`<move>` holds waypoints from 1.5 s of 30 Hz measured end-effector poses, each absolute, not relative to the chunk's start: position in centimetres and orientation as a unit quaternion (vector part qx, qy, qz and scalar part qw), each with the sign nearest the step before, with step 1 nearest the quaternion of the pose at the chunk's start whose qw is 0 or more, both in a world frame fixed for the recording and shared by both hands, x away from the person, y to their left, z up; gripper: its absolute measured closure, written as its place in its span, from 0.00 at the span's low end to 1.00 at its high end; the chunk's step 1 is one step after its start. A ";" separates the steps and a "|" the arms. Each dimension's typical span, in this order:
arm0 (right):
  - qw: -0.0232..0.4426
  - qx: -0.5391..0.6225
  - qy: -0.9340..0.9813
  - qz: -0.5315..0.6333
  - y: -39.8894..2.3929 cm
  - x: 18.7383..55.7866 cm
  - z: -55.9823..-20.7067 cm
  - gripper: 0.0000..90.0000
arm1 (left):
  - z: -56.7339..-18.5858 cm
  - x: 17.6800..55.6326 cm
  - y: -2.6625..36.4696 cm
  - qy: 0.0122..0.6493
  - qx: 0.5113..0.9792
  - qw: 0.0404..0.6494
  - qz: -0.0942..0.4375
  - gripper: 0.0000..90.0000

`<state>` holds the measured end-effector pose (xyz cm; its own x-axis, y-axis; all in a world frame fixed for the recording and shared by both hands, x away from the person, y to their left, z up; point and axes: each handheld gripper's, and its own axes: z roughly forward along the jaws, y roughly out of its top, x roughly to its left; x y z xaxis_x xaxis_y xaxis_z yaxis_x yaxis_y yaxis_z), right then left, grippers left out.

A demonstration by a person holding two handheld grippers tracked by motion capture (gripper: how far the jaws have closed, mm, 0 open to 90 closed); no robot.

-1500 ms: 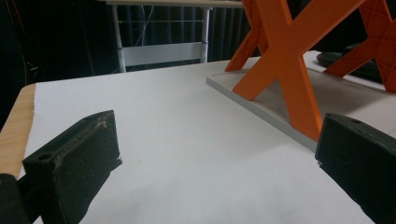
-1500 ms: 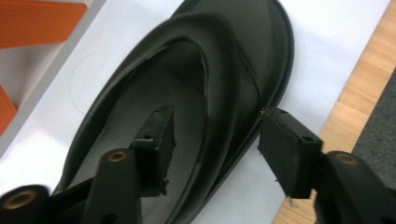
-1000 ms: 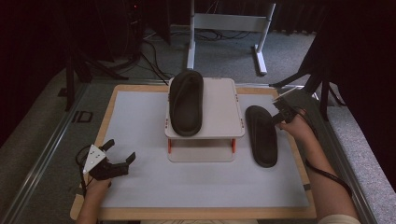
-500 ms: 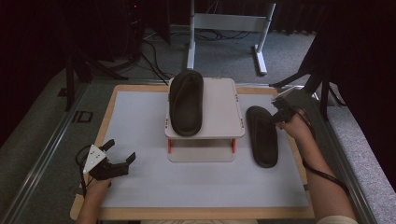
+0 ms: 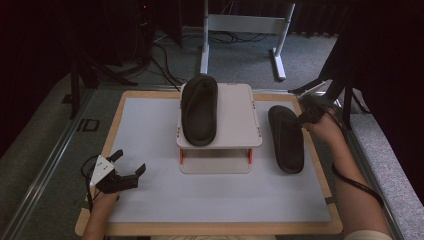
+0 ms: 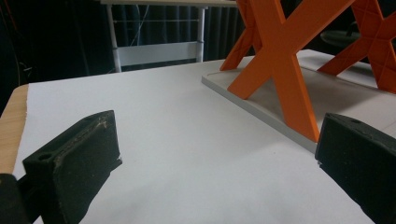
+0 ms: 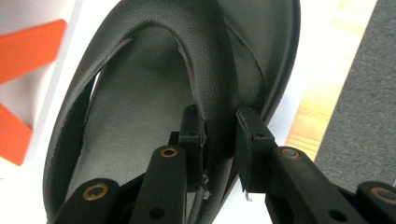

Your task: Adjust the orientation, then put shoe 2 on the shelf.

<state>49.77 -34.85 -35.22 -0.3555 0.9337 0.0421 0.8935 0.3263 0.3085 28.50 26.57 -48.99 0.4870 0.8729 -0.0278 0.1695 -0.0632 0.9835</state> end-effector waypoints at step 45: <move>0.128 0.517 0.828 0.176 -27.2 49.4 -19.7 0.83 | -49.0 28.4 26.6 0.398 0.657 0.558 0.313 0.00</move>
